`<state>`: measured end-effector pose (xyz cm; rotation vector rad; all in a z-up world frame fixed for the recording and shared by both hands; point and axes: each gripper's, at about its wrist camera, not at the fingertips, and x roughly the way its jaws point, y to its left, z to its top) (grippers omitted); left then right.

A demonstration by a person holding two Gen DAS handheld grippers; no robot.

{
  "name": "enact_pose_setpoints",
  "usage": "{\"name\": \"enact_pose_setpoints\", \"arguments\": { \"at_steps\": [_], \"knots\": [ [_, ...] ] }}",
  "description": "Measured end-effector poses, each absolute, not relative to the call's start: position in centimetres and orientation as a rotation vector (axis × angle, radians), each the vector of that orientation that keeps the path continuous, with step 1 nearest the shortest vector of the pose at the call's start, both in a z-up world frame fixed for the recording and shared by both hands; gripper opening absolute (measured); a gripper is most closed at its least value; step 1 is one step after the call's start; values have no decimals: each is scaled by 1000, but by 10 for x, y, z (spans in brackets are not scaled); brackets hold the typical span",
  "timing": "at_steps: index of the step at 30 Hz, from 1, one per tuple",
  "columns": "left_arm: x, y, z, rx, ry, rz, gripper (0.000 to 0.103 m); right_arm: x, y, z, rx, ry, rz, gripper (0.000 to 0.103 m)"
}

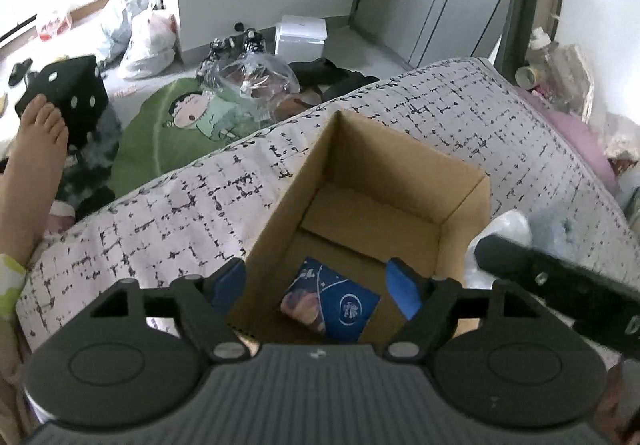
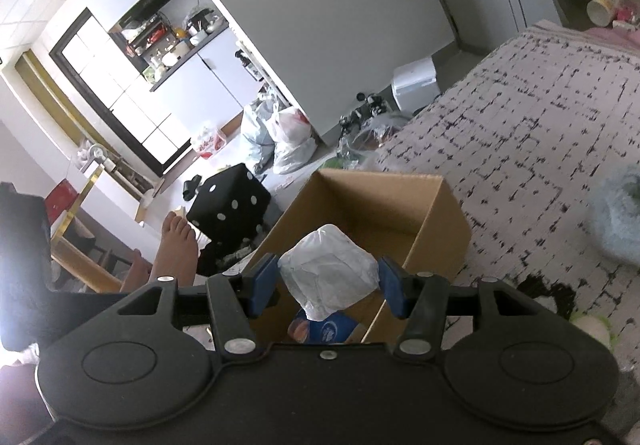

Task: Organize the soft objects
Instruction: 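Open left gripper over the box dropping the tissue pack while right gripper drops the white tissue, then move left gripper toward the light blue plush toy while right gripper approaches the black plastic bag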

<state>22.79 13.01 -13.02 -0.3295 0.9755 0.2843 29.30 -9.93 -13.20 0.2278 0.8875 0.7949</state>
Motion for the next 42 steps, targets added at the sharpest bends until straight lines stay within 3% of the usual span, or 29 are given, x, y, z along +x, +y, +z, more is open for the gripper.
{"name": "enact_pose_setpoints", "arguments": {
  "at_steps": [9,13,19,21,42],
  "knots": [
    [213,144,-119,-340,972,319,77,288,-90,-136,236,929,813,58],
    [205,148,-110,-373,939,332,86,288,-94,-133,259,961,803,80],
    [196,140,-94,-358,895,337,103,287,-113,-118,294,942,750,94],
    [193,137,-89,-352,883,339,103,286,-120,-115,292,932,740,97],
    [172,69,-60,-280,881,245,103,263,-175,-84,228,858,602,103]
  ]
}}
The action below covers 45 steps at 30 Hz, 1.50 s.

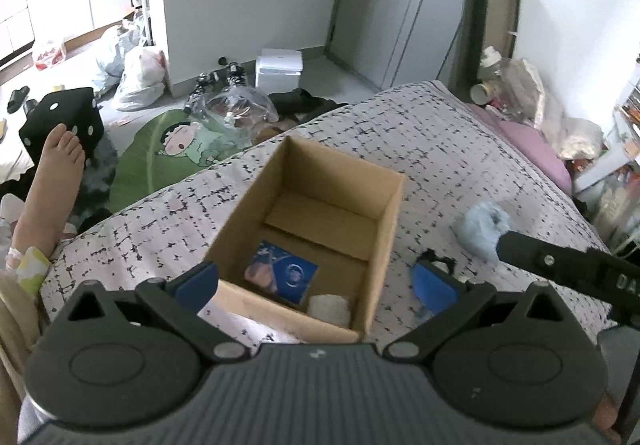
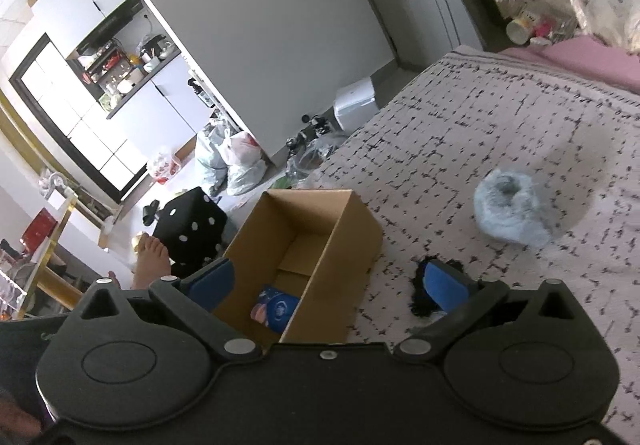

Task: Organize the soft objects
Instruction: 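Move left gripper toward the light blue plush toy while right gripper approaches the black plastic bag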

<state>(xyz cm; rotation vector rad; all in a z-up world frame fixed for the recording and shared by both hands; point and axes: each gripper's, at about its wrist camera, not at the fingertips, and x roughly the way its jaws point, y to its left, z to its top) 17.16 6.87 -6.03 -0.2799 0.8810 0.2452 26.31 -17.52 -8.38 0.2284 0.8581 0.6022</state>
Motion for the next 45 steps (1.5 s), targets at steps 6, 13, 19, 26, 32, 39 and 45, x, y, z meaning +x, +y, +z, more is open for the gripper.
{"name": "enact_pose_setpoints", "arguments": {
  "at_steps": [6,13,19,26,32,39,45],
  "knots": [
    [162,47,-50,-247,862,247,103,257,-190,-75,215,848,588,103],
    [152,19,-42,-211,856,249,103,248,-209,-70,186,849,561,103],
    [146,1,-39,-175,870,275,103,243,-229,-65,186,834,567,103],
    [141,-19,-33,-144,885,282,103,240,-257,-65,204,824,529,103],
    [137,-38,-34,-156,899,247,103,232,-271,-62,162,801,480,103],
    [131,-53,-36,-167,889,212,102,229,-286,-69,174,813,484,103],
    [132,-59,-44,-178,883,229,101,241,-298,-94,221,888,476,103]
  ]
}}
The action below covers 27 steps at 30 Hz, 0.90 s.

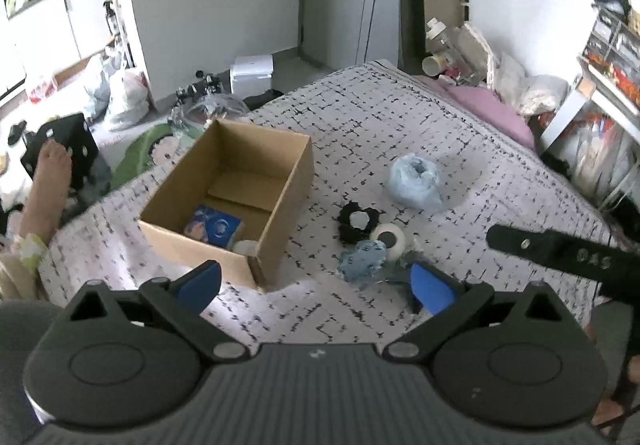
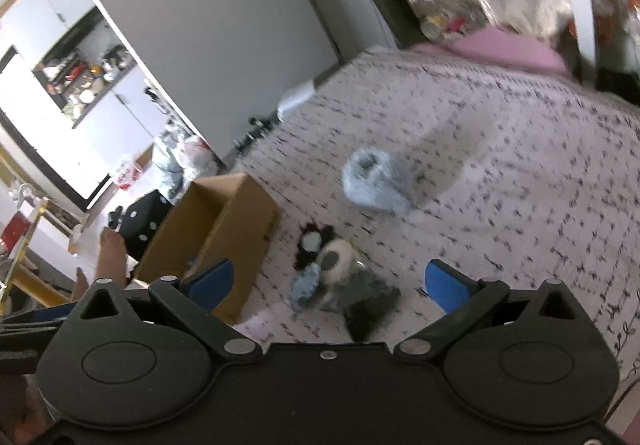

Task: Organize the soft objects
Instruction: 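Move left gripper toward the light blue plush toy while right gripper approaches the black plastic bag, then close left gripper on the light blue plush toy while right gripper closes on the black bag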

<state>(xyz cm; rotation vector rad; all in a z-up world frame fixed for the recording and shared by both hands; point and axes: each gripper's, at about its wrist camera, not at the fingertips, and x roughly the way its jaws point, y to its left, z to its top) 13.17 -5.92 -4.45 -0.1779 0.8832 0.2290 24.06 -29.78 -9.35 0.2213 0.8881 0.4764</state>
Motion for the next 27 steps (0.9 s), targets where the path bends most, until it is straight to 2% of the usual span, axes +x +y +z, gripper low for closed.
{"name": "enact_pose_setpoints", "arguments": {
  "at_steps": [22,27],
  "knots": [
    [173,-78,-111,-235,931,252,99,272,-312,-135,343,1053,479,103],
    [187,-75,-123,-280,932,253,92,283,-316,-152,417,1119,447,103]
  ]
}}
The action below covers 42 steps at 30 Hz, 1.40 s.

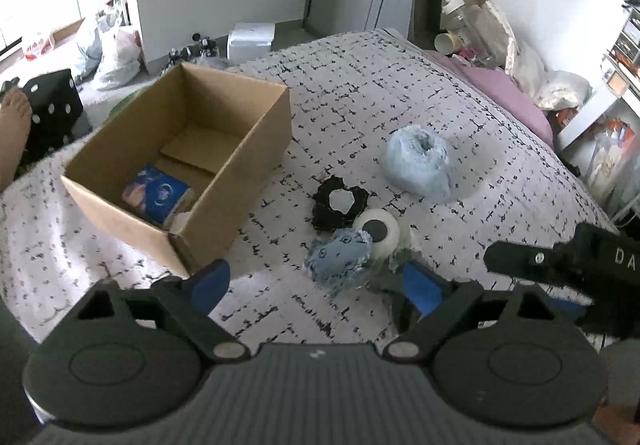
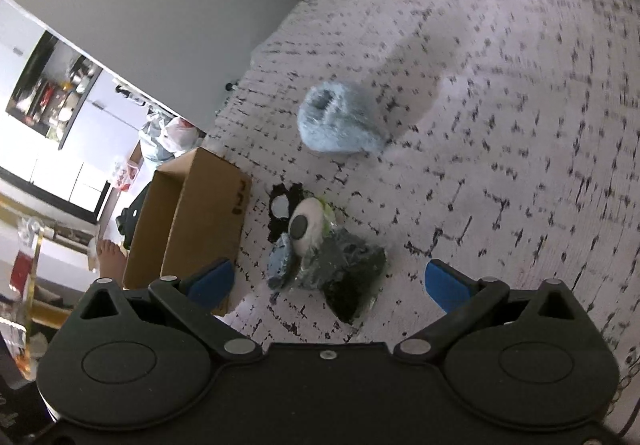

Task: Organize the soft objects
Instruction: 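Close left gripper on the light blue plush toy while right gripper closes on the black bag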

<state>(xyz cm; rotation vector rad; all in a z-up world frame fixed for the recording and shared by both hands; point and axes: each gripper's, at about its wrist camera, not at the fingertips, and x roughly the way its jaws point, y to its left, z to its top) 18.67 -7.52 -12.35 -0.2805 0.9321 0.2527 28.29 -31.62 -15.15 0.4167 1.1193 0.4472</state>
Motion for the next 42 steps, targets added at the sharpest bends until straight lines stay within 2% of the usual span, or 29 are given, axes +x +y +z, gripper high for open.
{"name": "enact_pose_setpoints", "arguments": {
  "at_steps": [6,8,10,13,16,18,36,39,41,42],
  "knots": [
    [201,-73,-141,-327,944,247,81,290,-318,-167,477,1154,433,100],
    [205,-71,-147,-351,949,240,75,293,-317,-171,486,1163,426,95],
    [210,-69,-154,-376,957,239,72,296,-315,-176,488,1178,421,83],
    [217,-66,-164,-405,974,233,67,299,-310,-185,491,1207,417,73],
    [222,-64,-174,-433,987,235,58,302,-305,-190,488,1220,412,67],
    [225,-62,-180,-463,991,224,56,303,-302,-192,487,1222,407,64],
    [259,-57,-220,-488,1044,218,58,324,-286,-222,512,1311,319,65],
    [258,-56,-220,-500,1044,213,53,325,-281,-224,494,1315,331,67],
    [257,-55,-219,-512,1044,212,44,326,-278,-225,476,1312,334,68],
    [257,-54,-218,-519,1044,215,42,326,-275,-225,466,1310,335,68]
  ]
}}
